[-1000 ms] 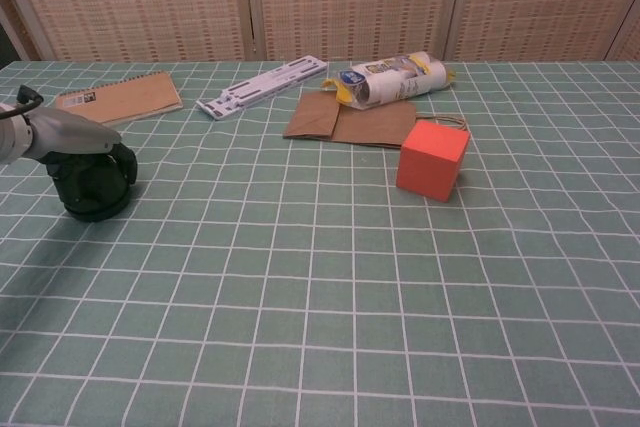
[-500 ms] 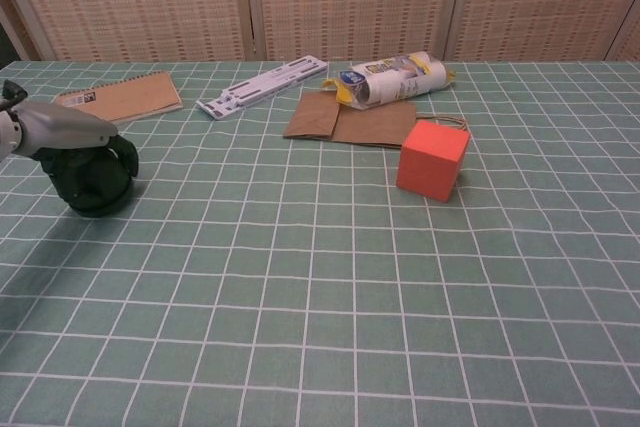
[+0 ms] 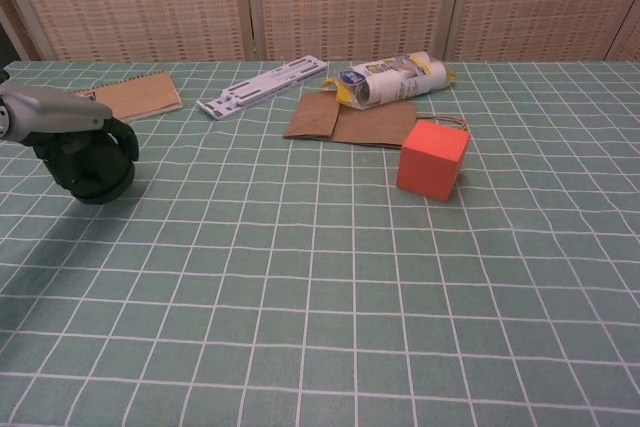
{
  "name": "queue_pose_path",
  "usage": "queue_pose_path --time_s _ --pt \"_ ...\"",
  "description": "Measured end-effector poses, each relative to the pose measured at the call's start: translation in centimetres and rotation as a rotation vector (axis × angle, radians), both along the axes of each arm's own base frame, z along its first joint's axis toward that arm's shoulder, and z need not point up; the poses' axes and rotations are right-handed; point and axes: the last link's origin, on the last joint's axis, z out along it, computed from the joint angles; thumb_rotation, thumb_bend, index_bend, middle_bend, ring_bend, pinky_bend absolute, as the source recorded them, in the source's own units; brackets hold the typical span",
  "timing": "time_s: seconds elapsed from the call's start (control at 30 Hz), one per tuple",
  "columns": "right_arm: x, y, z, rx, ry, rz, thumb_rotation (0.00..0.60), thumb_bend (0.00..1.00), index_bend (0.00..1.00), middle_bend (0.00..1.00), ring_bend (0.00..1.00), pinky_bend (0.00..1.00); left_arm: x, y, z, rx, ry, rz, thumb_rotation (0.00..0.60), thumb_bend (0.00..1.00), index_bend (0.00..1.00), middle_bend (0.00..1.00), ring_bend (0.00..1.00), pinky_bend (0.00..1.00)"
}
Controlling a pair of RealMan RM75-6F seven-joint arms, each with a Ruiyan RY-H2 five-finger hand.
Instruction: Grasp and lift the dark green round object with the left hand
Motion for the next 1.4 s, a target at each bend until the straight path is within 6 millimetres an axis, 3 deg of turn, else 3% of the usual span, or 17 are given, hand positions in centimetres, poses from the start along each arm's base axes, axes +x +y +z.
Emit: queue_pose_path --time_s 0.2,0.43,0.63,0.8,1.0,1.4 --pt "-0.1 -0.1 -0.1 0.002 0.001 -0.004 0.6 0.08 0.0 0.0 0.0 0.0 1.7 -0.9 0.6 -0.009 -0.15 0.02 0.6 0.54 0.67 0.6 0.67 0.96" --pt "-0.1 -0.1 0.1 -0.004 -0.001 -0.006 0.6 0.08 0.0 0.0 0.0 0.0 3.7 -0.7 1.4 0.016 -0.546 0.1 0.6 0.54 0.71 0.62 0.69 0.97" --pt "-0.1 -0.2 0.1 -0.003 -0.002 -0.006 0.6 0.08 0.0 0.0 0.0 0.0 3.3 0.5 2.7 0.052 -0.931 0.251 0.6 0.53 0.71 0.63 0.7 0.98" --pt "-0.1 -0.2 -0.1 0.004 0.006 -0.004 0.6 0.08 0.0 0.0 0.0 0.0 2.2 1.3 3.4 0.057 -1.054 0.308 0.6 0.54 0.71 0.63 0.7 0.98" --pt "0.0 -0.2 -0.1 0.003 0.008 -0.004 0.6 0.08 0.0 0.0 0.0 0.0 0.9 1.7 3.5 0.078 -0.918 0.24 0.6 0.54 0.72 0.64 0.71 0.99" --pt "-0.1 -0.2 0.1 0.001 0.002 -0.004 0.6 0.08 0.0 0.0 0.0 0.0 -0.7 1.9 2.2 0.132 -0.079 -0.112 0.6 0.53 0.71 0.64 0.71 0.99"
